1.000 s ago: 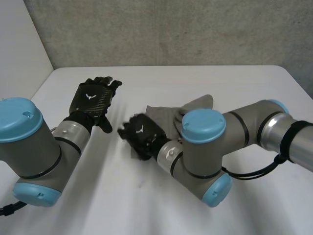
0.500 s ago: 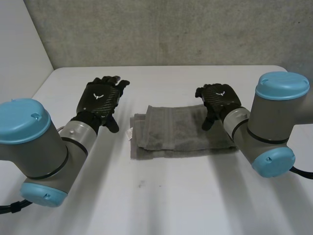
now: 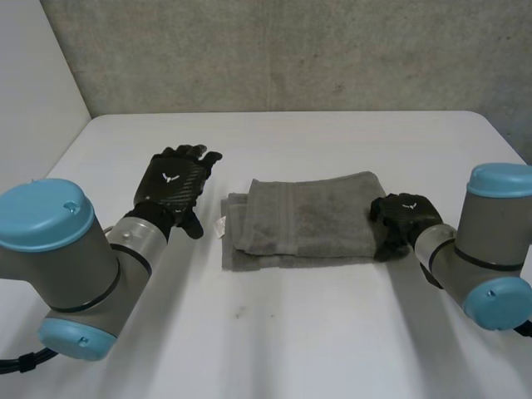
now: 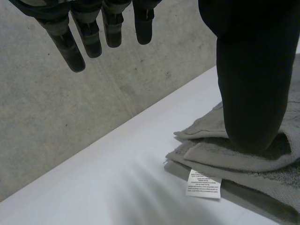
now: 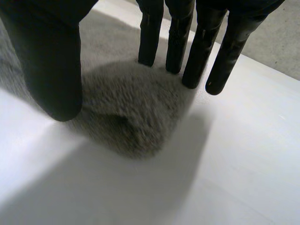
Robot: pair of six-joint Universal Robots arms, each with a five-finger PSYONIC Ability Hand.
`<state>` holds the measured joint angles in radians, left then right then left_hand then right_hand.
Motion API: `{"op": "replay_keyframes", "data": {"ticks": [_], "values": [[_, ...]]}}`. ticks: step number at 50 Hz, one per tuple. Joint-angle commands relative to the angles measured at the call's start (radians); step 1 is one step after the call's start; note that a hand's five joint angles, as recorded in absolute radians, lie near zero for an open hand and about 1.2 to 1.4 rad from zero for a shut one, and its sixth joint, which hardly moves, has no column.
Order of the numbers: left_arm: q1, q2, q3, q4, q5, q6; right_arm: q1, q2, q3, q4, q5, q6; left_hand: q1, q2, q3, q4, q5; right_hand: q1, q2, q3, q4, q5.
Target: Fold the towel.
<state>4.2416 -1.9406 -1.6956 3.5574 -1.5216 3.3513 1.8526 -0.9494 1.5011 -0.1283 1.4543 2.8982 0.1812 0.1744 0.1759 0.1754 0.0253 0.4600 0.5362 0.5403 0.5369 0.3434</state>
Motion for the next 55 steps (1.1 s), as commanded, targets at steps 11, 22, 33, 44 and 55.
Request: {"op": "replay_keyframes", "data": {"ticks": [11, 22, 33, 44, 55], "values": [[0.000, -0.004, -0.003, -0.002, 0.000, -0.001, -0.018, 0.008, 0.008, -0.108, 0.008, -0.169, 0.015, 0.021, 0.020, 0.021, -0.004, 0.936, 0.860, 0.856, 0.859, 0.878], [0.000, -0.003, -0.006, 0.000, -0.002, -0.001, 0.251, -0.008, -0.151, -0.116, 0.003, -0.420, 0.015, 0.021, 0.020, 0.021, -0.004, 0.936, 0.860, 0.856, 0.859, 0.878], [0.001, 0.003, -0.018, -0.002, -0.002, -0.001, 0.467, 0.145, -0.185, -0.116, -0.011, -0.836, 0.015, 0.021, 0.020, 0.021, -0.004, 0.801, 0.725, 0.720, 0.724, 0.743], [-0.002, 0.005, 0.001, 0.000, 0.000, 0.000, 0.451, 0.024, -0.167, -0.192, -0.003, -0.636, 0.012, 0.019, 0.017, 0.018, -0.007, -0.286, -0.362, -0.366, -0.362, -0.343], [-0.039, -0.001, 0.109, 0.000, -0.002, -0.007, 0.231, -0.160, -0.091, -0.103, -0.012, -0.062, 0.015, 0.021, 0.020, 0.021, -0.004, -0.286, -0.362, -0.366, -0.362, -0.343]]}}
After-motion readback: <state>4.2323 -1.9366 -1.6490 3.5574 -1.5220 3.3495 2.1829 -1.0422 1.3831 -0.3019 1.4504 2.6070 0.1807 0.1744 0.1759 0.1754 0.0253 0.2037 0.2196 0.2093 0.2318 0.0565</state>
